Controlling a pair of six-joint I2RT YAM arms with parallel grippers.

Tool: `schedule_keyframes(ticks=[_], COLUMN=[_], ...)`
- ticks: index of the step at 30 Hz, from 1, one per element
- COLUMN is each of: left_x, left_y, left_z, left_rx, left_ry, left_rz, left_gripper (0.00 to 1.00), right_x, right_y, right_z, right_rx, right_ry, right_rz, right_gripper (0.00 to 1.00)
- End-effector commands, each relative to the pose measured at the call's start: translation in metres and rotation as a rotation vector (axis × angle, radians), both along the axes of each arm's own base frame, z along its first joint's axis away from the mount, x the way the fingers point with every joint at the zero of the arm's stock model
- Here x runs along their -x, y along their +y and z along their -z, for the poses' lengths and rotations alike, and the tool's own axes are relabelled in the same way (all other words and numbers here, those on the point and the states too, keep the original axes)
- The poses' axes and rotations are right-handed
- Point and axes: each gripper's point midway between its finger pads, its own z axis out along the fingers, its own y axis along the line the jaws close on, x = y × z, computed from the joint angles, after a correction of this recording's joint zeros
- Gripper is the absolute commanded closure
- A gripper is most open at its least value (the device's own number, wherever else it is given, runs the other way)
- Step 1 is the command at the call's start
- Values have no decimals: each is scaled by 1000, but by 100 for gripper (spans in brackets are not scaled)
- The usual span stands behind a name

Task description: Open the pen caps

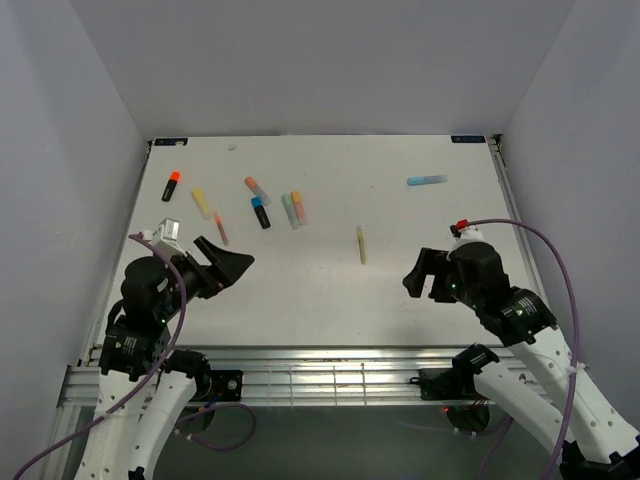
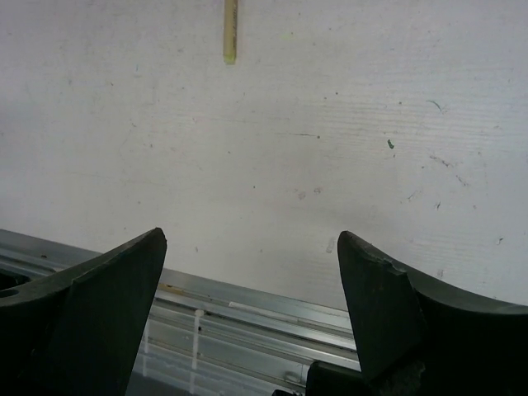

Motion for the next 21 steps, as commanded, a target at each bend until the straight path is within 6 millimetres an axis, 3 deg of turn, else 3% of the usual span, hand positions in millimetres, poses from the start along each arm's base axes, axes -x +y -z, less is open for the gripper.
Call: schedule_keyframes(ticks=[1, 2, 4, 5, 6, 10, 11, 13, 16, 17, 19, 20, 21], left_x=[2, 3, 2, 1, 2, 6, 7, 10, 14, 14, 16, 16, 16], left_y=[-18, -22, -26, -27, -29, -31, -31, -31, -28, -28, -28, -28, -28], left_z=[9, 8, 14, 16, 18, 22, 23, 21, 22, 23, 24, 25, 25], left_rx=[79, 99, 124, 129, 135, 145, 145, 150, 150, 153, 155, 153, 150], left_ry=[35, 37, 76, 93, 106, 149, 155, 149, 147, 154, 153, 156, 156], left_rz=[84, 104, 111, 114, 123, 137, 138, 138, 124, 123, 124, 128, 129], left_gripper=[2, 2, 2, 2, 2, 2, 2, 2, 2, 2, 2, 2, 2], right_x=[-8, -19, -36, -49, -67, -119, -129, -150, -174, -179, -191, -193, -195], right_y=[12, 22, 39, 47, 55, 79, 82, 95, 112, 115, 120, 119, 120], right_z=[16, 12, 24, 16, 24, 23, 38, 28, 39, 55, 58, 65, 79], right_rx=[30, 18, 34, 25, 49, 106, 139, 137, 139, 158, 178, 192, 216], right_ry=[84, 61, 110, 85, 101, 83, 122, 98, 107, 136, 135, 155, 183], right_rz=[-36, -57, -100, -109, -113, -128, -124, -146, -168, -175, -179, -179, -178], right_gripper=[10, 10, 9, 6, 4, 2, 2, 0, 8, 12, 17, 27, 30])
